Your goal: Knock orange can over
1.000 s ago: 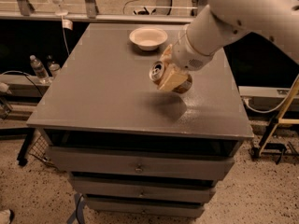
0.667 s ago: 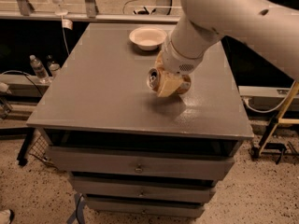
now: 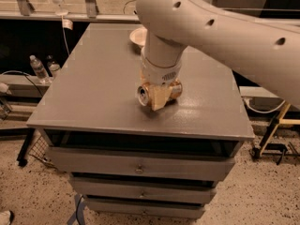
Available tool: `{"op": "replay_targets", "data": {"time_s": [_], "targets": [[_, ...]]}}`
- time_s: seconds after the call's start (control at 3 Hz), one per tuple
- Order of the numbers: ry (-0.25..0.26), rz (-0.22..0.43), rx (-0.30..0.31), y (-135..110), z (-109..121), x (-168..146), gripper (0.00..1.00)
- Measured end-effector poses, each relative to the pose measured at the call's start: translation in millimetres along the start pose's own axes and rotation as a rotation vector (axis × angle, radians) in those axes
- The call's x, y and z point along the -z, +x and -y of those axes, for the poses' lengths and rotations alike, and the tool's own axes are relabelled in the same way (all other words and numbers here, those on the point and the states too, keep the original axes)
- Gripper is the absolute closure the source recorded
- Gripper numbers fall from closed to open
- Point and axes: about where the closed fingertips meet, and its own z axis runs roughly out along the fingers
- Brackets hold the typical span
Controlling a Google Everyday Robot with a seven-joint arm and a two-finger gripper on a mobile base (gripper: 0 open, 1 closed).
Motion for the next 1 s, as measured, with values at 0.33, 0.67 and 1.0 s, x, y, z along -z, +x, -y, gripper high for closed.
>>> {"op": "replay_targets", "data": {"time_s": [0.33, 0.67, 1.0], "targets": [[-0.012, -0.007, 0.019, -2.2, -1.5, -1.5, 0.87], [-0.013, -0.008, 0.021, -2.8, -1.7, -1.9, 0.64], [-0.014, -0.008, 0.022, -3.3, -2.1, -2.2, 0.41]]}}
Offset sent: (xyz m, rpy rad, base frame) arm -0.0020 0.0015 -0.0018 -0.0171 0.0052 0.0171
